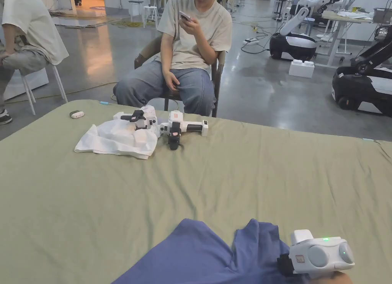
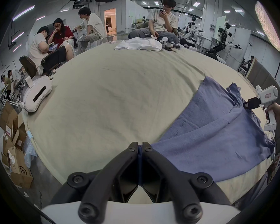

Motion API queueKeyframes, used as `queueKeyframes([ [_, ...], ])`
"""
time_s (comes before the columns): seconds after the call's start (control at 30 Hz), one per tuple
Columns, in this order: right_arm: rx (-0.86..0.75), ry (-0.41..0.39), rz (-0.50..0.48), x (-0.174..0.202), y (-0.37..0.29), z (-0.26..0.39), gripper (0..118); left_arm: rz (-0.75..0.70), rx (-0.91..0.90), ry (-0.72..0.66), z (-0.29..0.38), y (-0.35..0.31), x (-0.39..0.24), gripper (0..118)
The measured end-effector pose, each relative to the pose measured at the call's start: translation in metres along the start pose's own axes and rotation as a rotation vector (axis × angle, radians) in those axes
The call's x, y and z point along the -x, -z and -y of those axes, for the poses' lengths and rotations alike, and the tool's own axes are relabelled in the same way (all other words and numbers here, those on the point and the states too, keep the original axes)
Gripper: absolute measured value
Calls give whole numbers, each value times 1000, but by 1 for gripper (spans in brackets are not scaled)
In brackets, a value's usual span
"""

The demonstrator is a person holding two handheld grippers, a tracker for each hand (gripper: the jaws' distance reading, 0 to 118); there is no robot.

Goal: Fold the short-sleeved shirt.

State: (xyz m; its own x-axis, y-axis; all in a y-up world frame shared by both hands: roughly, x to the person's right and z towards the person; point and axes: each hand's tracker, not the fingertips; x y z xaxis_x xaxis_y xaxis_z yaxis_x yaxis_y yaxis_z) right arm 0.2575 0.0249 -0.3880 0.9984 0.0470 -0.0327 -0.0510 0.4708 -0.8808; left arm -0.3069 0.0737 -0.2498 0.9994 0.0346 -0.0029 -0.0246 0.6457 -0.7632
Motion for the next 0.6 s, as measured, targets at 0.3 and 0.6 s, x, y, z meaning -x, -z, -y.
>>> queueKeyframes([
  [0.3, -200, 94, 31, 1, -57, 14, 1, 21, -123, 22, -18, -12, 1, 0],
  [0.6, -514, 119, 136, -19, -217, 17, 1, 97, -322, 68, -93, -57, -21, 0],
])
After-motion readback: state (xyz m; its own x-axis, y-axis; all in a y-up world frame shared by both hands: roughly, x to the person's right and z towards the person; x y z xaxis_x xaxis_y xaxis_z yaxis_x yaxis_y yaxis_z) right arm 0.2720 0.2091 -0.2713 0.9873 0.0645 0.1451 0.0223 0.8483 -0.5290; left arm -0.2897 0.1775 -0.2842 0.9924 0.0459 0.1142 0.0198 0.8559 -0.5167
